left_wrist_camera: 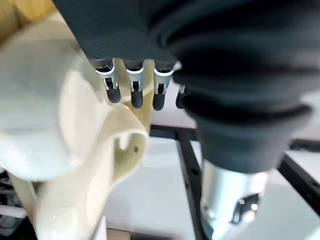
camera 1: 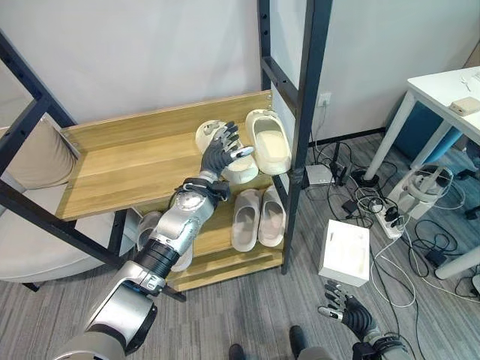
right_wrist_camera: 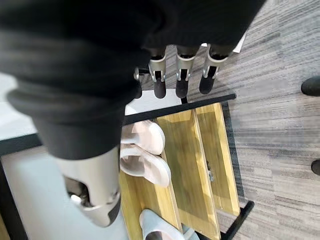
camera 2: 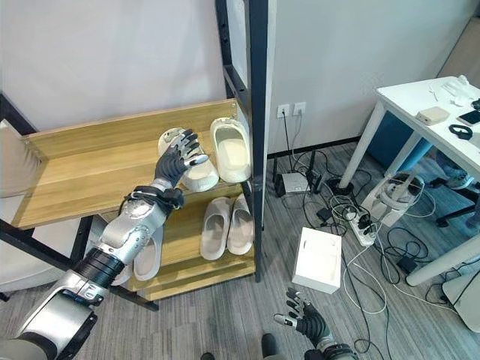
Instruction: Arrange the slippers neatly on the shoe rack.
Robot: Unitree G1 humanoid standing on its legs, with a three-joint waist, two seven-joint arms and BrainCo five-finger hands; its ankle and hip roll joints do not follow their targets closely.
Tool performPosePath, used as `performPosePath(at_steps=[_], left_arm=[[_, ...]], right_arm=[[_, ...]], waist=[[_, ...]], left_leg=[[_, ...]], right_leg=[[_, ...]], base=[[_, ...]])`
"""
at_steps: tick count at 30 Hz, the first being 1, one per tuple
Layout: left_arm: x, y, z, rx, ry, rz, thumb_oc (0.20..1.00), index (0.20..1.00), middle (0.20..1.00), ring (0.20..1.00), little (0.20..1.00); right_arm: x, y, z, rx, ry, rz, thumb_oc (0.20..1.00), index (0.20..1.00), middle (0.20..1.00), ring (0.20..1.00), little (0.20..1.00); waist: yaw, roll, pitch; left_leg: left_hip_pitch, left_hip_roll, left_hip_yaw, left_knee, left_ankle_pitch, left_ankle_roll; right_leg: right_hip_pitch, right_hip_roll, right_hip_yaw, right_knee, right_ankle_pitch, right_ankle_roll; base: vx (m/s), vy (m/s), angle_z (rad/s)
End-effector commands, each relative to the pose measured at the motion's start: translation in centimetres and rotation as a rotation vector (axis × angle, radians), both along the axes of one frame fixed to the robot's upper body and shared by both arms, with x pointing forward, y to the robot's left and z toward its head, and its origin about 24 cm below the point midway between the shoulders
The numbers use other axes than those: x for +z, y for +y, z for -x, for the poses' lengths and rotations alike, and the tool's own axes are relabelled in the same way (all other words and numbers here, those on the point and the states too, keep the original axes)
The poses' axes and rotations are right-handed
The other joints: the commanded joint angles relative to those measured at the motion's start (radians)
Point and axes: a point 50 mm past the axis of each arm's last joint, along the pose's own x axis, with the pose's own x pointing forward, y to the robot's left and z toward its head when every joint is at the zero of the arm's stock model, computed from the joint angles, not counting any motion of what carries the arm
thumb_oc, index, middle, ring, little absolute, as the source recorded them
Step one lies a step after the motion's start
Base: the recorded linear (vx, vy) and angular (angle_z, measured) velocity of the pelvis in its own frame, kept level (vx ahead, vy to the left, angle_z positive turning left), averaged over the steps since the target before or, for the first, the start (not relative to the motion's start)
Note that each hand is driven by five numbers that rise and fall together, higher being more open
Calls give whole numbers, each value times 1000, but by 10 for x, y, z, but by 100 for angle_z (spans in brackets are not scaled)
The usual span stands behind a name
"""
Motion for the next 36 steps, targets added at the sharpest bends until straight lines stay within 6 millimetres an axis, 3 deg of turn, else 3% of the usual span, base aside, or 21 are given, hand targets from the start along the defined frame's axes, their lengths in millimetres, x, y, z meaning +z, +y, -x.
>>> performPosePath(at_steps=[1, 5, 9, 12, 18, 24, 32, 34, 36], left_arm=[[52, 16, -6, 107, -267, -60, 1000, 1000, 1000, 1000, 1000], [65, 26, 10, 171, -389, -55, 1000, 1000, 1000, 1000, 1000], [52, 48, 5, 265, -337, -121, 1000, 1000, 1000, 1000, 1000], [24, 70, -11, 336, -177, -221, 1000, 1000, 1000, 1000, 1000], [13, 78, -26, 356, -67, -220, 1000, 1000, 1000, 1000, 1000], [25, 82, -39, 372, -52, -238, 1000, 1000, 1000, 1000, 1000], [36, 65, -40, 305, -106, -236, 1000, 1000, 1000, 1000, 1000], [37, 65, -40, 311, -110, -241, 1000, 1000, 1000, 1000, 1000], [44, 77, -40, 425, -145, -292, 1000, 1000, 1000, 1000, 1000]], right_arm=[[15, 4, -16, 10, -125, -11, 1000, 1000, 1000, 1000, 1000], [15, 9, -18, 19, -138, -19, 1000, 1000, 1000, 1000, 1000], [16, 9, -21, 30, -148, -10, 1000, 1000, 1000, 1000, 1000], [15, 6, -21, 33, -139, 1, 1000, 1000, 1000, 1000, 1000], [16, 3, -19, 30, -130, 3, 1000, 1000, 1000, 1000, 1000], [16, 2, -19, 23, -127, -1, 1000, 1000, 1000, 1000, 1000], [11, 3, -14, 15, -105, -12, 1000, 1000, 1000, 1000, 1000], [11, 3, -14, 14, -104, -13, 1000, 1000, 1000, 1000, 1000], [10, 5, -13, 8, -108, -19, 1000, 1000, 1000, 1000, 1000]], waist=[[2, -27, 39], [19, -35, 36], [30, -39, 37], [22, -39, 39], [2, -39, 43], [-20, -35, 47], [-26, -34, 48], [-25, -34, 49], [-20, -37, 48]], left_leg=[[80, -15, -18, 1, -177, 6], [83, -17, -29, 1, -179, 7], [84, -16, -29, 1, -180, 7], [82, -14, -15, 1, -182, 6], [81, -12, 3, 1, -187, 7], [80, -10, 21, 1, -192, 8], [86, -10, 24, 1, -196, 9], [86, -10, 23, 1, -197, 9], [90, -10, 20, 1, -197, 9]], right_leg=[[98, 2, -34, 1, -188, 32], [106, 1, -44, 1, -193, 32], [107, 1, -46, 1, -193, 32], [97, 1, -38, 1, -190, 35], [83, 3, -21, 1, -186, 41], [69, 6, 1, 1, -184, 43], [73, 6, 5, 1, -188, 43], [74, 6, 5, 1, -189, 43], [79, 6, 1, 1, -191, 40]], base=[[18, 3, 11], [28, 15, 10], [35, 18, 8], [57, 22, 5], [43, 12, -11], [46, 6, -16], [15, -1, -6], [0, 0, 0], [0, 0, 0]])
